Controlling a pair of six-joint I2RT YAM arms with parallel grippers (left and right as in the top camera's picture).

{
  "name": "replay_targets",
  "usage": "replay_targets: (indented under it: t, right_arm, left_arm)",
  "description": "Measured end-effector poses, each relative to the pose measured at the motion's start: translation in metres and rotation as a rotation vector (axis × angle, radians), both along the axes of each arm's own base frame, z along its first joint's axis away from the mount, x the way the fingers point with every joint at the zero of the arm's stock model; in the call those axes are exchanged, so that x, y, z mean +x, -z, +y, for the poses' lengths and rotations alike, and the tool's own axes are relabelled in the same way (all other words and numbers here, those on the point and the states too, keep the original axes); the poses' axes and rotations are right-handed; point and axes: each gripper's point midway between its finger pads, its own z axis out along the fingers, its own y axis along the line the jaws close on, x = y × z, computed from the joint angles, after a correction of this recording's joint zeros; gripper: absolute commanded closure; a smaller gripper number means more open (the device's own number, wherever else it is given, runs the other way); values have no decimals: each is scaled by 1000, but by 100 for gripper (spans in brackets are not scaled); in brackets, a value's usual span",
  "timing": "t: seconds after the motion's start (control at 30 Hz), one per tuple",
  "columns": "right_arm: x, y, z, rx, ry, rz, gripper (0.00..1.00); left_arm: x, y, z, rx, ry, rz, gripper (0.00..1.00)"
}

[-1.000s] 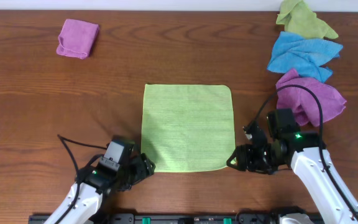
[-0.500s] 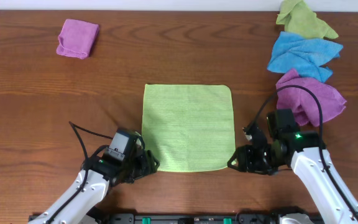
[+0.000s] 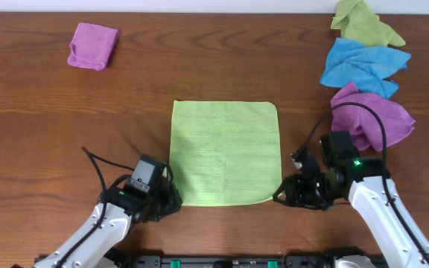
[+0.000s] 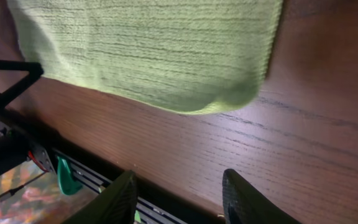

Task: Fold the cloth
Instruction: 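Fold the bottom edge up toward the top edge with both grippers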

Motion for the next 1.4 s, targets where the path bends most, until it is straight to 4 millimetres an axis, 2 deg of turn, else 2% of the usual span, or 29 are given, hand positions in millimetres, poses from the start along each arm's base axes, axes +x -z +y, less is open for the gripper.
replay_targets:
  t: [0.1,0.3,0.47,0.5,0.6,0.7,0.83,0.9,1.0,1.2,1.3,1.33,1.4]
  right_arm:
    - [-1,0,0,0,-1,2,57]
    - [-11,1,-1,-5,-10,44,61]
    - [-14,17,-2,-4,-2,33,57]
    - [-12,22,-1,-2,6,23,53]
    - [-2,27,0,4,39,-10,48]
    - [8,36,1,4,66,0,53]
    - [5,53,3,3,78,88,58]
    - [3,58,3,6,84,115,69]
    - [6,59,4,11,94,113,97]
    - [8,57,8,36,92,105,99]
    - [14,48,12,58,91,102,99]
    - [19,43,13,65,91,92,99]
    - [42,23,17,84,88,42,98]
  left_arm:
    - [-1,2,2,9,-5,5,94]
    - [-2,2,2,10,-6,8,94]
    - [-2,2,2,9,-7,8,93]
    - [-2,2,2,9,-9,9,93]
    - [-1,2,2,7,-17,12,93]
    - [-1,2,2,7,-20,13,93]
    - [-1,2,2,7,-20,13,93]
    - [-1,2,2,7,-20,13,93]
    - [-1,2,2,7,-23,14,94]
    - [-2,1,0,-8,-36,25,94]
    - [-3,-3,-2,-10,-32,45,94]
    - [1,-7,-4,-12,-29,37,94]
    - [26,-36,-12,-17,-15,-35,94]
